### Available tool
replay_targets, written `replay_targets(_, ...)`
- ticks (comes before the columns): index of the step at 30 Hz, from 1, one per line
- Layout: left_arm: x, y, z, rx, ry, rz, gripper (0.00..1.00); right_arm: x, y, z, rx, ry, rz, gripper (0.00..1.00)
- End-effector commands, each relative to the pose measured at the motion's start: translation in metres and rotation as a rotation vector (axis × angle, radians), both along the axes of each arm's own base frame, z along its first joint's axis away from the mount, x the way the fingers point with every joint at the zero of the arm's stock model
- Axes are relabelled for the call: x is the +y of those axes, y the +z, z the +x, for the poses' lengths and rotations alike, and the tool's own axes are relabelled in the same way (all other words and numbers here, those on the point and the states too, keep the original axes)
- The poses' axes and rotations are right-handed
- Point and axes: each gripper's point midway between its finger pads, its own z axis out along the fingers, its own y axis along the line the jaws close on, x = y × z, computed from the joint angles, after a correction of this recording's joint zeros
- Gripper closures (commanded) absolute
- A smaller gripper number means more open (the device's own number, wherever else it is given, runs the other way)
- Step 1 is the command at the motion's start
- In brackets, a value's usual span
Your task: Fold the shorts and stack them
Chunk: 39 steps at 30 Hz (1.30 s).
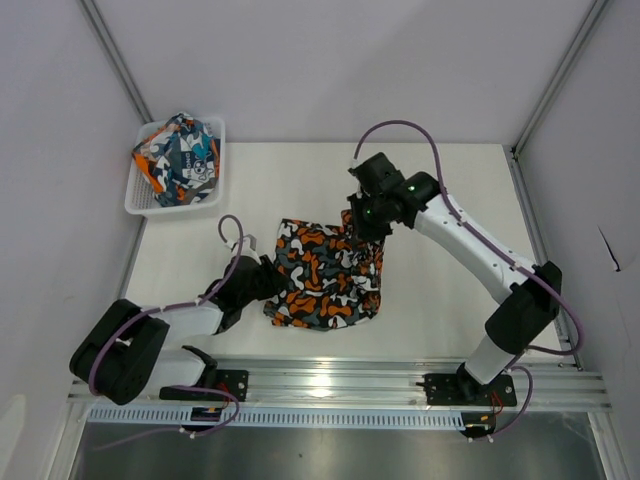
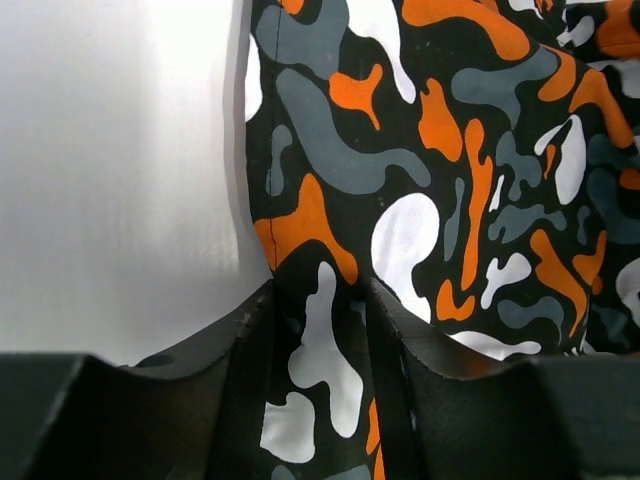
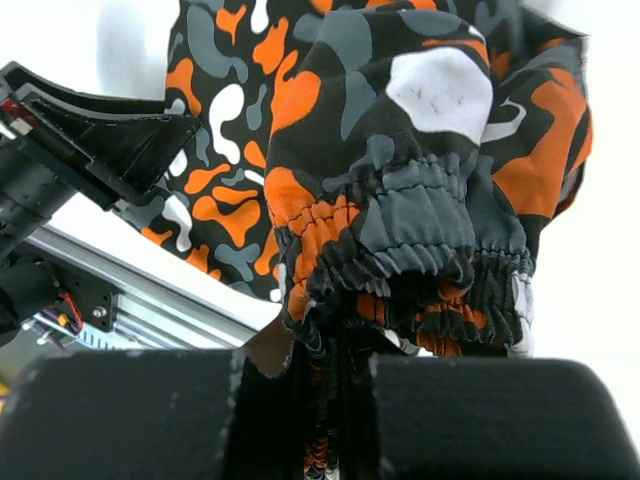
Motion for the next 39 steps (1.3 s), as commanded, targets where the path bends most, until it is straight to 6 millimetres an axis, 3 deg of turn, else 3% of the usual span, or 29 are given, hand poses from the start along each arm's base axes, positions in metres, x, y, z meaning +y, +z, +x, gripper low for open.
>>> replay_targets(1,0.007,-0.037,-0.030,0.115,-0.038,0.061,0.57,0.021,-0.004,0.004,-0.014,-0.036,-0.041,1.00)
replay_targets(6,0.011,-0.050,-0.039,0.139,-0.037,0.081,0.60,0.052,-0.026,0.008,0.002,-0.057,-0.050,1.00)
replay_targets(14,0.008,-0.052,-0.043,0.134,-0.045,0.091,0.65,0.104,-0.064,0.021,0.034,-0.107,0.010,1.00)
replay_targets(20,0.007,-0.051,-0.046,0.128,-0.043,0.100,0.67,0.129,-0.080,0.033,0.021,-0.166,0.062,1.00)
replay_targets(33,0.006,-0.048,-0.048,0.123,-0.047,0.101,0.69,0.175,-0.143,0.020,0.056,-0.123,0.017,1.00)
replay_targets(36,0.006,-0.050,-0.050,0.126,-0.049,0.105,0.70,0.183,-0.148,0.016,0.063,-0.113,0.038,0.85)
replay_targets(39,0.006,-0.050,-0.049,0.128,-0.049,0.104,0.70,0.200,-0.128,0.014,0.033,-0.082,0.134,0.75)
